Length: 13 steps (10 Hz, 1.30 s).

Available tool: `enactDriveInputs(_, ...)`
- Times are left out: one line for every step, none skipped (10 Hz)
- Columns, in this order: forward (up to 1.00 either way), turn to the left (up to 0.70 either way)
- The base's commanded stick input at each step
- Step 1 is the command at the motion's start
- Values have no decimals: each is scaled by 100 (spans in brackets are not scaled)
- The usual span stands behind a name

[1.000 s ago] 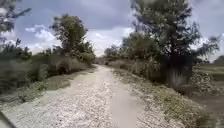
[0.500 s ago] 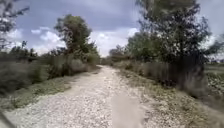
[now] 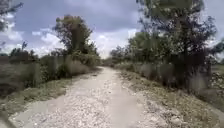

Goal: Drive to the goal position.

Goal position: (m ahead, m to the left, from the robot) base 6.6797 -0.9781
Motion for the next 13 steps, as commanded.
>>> enactDriveInputs(50,1)
enactDriveInputs(50,1)
enactDriveInputs(50,1)
enactDriveInputs(50,1)
enactDriveInputs(50,1)
enactDriveInputs(50,1)
enactDriveInputs(50,1)
enactDriveInputs(50,1)
enactDriveInputs(50,1)
enactDriveInputs(50,1)
enactDriveInputs(50,1)
enactDriveInputs(50,1)
enactDriveInputs(50,1)
